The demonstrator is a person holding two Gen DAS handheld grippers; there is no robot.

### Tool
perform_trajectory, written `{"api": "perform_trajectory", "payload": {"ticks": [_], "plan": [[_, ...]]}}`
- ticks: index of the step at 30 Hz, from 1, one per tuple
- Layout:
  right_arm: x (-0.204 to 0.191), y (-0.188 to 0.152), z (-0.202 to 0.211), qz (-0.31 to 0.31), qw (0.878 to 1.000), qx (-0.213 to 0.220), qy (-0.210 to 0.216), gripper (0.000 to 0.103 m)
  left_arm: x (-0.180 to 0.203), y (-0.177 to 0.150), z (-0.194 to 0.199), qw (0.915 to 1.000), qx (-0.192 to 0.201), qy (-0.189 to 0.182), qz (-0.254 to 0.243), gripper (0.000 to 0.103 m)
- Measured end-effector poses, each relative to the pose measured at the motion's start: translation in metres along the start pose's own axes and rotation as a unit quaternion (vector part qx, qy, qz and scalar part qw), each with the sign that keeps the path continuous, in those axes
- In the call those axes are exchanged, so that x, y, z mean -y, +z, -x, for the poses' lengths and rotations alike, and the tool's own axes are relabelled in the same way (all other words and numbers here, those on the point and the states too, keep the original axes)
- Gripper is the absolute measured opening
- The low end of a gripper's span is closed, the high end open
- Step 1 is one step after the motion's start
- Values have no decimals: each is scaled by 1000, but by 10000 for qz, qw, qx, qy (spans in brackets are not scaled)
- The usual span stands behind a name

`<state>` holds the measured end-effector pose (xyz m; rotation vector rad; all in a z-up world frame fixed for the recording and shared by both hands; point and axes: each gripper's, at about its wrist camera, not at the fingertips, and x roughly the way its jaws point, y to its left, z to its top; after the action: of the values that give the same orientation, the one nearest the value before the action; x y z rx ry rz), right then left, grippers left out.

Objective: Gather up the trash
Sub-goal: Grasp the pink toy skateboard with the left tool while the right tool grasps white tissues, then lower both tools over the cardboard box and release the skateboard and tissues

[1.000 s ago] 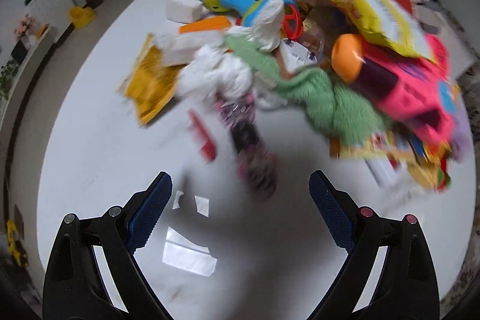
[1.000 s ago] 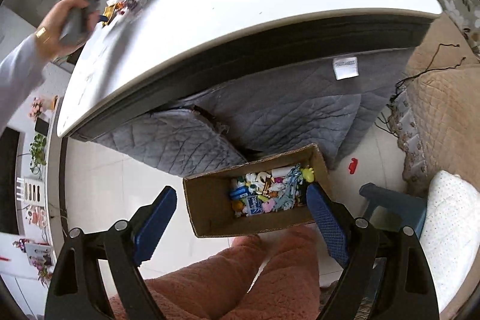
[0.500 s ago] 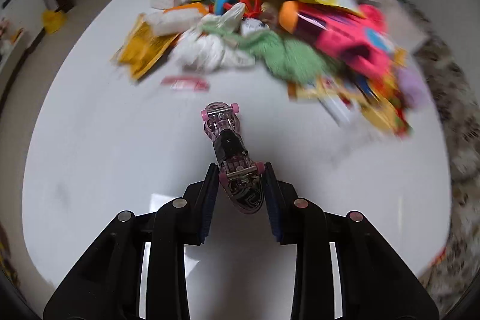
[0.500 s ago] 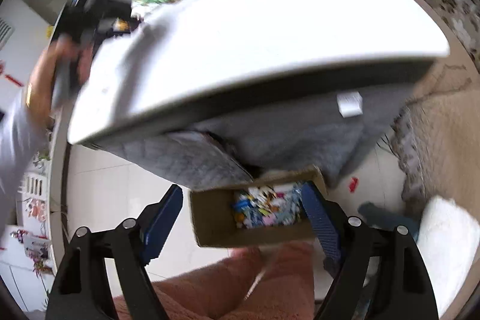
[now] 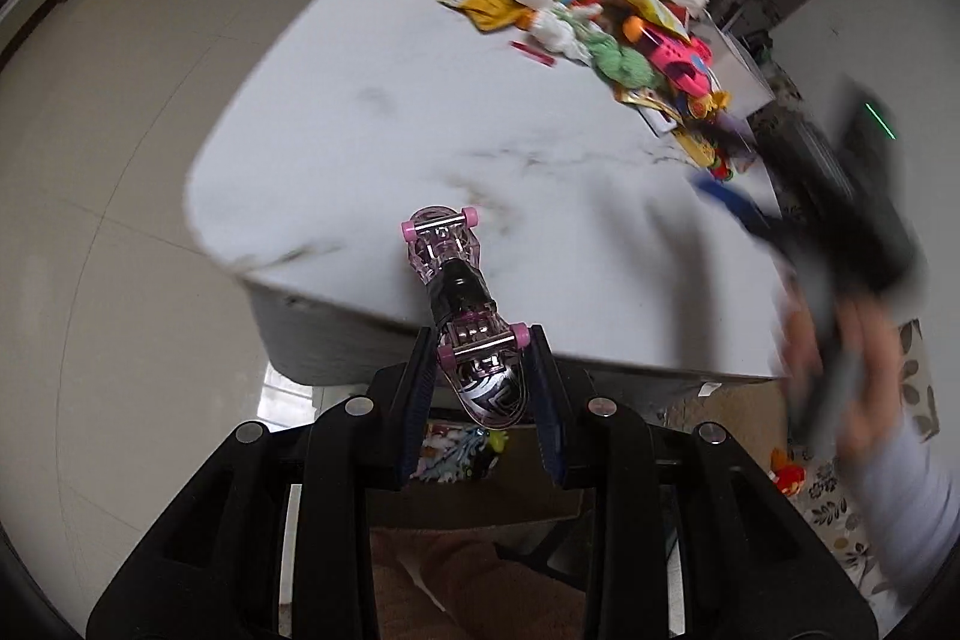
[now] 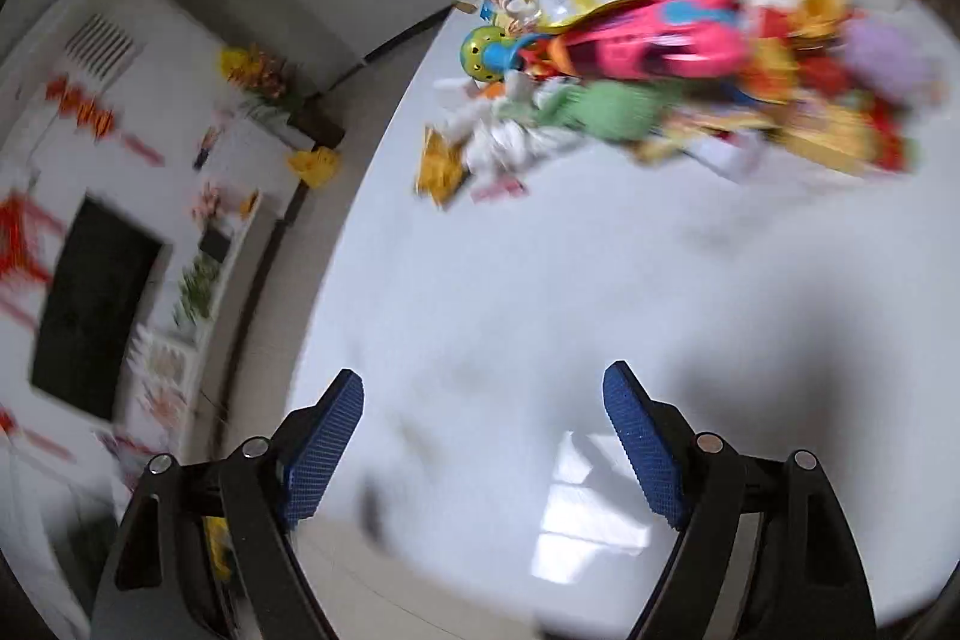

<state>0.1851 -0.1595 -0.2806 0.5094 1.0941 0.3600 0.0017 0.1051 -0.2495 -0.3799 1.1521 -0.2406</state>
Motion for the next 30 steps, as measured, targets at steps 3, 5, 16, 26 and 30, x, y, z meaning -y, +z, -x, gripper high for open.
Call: {"api": "perform_trajectory", "payload": {"ticks": [3,5,16,26,30], "plan": [[6,54,-68,-1303,9909,-113,328,81,-19,-7,10,9994,130,-28,305,30],[8,76,-96,-1793,9833,-30,297,80,-27,-11,14,9988,164,-73,464,30],[5,90,-85,-1875,9822,1,99,33,-33,-9,16,9987,107,-323,391,30],[18,-34,84,-873,9936,-128,700,34,28,5,8,9960,-142,-645,-607,30],[34,-95,133,-715,9961,-136,491,34,58,-11,-1,9905,-441,-787,-1039,30]]}}
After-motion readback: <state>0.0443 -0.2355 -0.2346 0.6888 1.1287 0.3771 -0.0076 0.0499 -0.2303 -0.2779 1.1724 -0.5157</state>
